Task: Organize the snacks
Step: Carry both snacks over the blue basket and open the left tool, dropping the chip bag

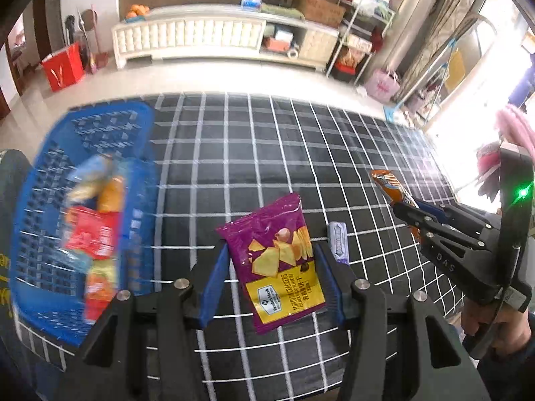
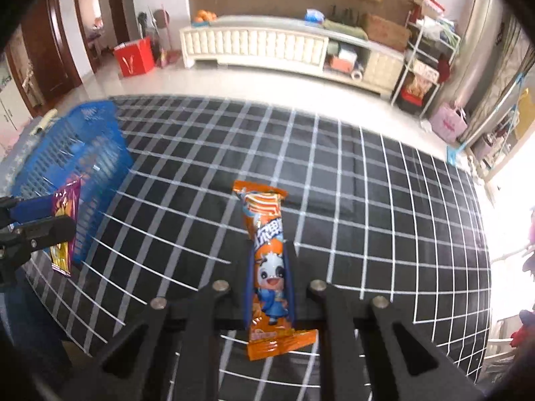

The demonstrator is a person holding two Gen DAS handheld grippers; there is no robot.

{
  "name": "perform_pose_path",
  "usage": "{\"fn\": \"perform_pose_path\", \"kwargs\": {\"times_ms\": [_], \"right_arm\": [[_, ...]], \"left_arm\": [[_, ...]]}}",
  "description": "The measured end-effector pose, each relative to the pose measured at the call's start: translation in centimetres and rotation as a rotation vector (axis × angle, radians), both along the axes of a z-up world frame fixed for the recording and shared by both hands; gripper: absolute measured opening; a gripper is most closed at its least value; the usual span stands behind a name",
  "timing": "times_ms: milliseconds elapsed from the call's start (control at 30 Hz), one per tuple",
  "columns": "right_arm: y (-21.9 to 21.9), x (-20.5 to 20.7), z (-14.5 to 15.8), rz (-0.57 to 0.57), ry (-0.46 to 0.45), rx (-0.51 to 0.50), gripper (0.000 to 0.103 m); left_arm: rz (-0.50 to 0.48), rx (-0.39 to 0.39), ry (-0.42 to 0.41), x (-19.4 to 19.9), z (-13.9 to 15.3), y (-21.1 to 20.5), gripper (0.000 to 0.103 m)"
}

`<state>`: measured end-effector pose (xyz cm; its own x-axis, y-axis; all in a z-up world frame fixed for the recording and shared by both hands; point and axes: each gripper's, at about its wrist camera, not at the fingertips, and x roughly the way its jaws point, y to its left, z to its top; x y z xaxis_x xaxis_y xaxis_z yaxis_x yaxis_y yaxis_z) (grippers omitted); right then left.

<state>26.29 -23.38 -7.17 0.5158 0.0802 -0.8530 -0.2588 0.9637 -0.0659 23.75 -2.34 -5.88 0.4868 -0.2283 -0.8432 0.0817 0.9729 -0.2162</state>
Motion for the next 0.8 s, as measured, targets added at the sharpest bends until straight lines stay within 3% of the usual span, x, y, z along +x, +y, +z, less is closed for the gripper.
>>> {"fn": "perform_pose_path", "kwargs": {"times_ms": [100, 300, 500, 800], "right_arm": [[2.6, -0.6, 1.4, 0.032, -0.030, 0.013, 0.019], [8.8, -1.7, 2.6, 0.136, -0.058, 0.031, 0.019], [13.7, -1.8, 3.0, 0.209, -0.064, 0.038, 0.019], [18.7, -2.4, 2.4, 0.293, -0.050, 0.033, 0.019]], "left_arm": [[0.022, 0.009, -0.037, -0.9, 1.9, 2.6, 0.049], [0.097, 0.037, -0.064, -2.1, 3.0, 9.4, 0.049], [0.195, 0.032, -0.042, -2.3, 1.9, 15.3, 0.049], [0.244, 0.058, 0.000, -2.4, -0.6, 19.3, 0.049]]}}
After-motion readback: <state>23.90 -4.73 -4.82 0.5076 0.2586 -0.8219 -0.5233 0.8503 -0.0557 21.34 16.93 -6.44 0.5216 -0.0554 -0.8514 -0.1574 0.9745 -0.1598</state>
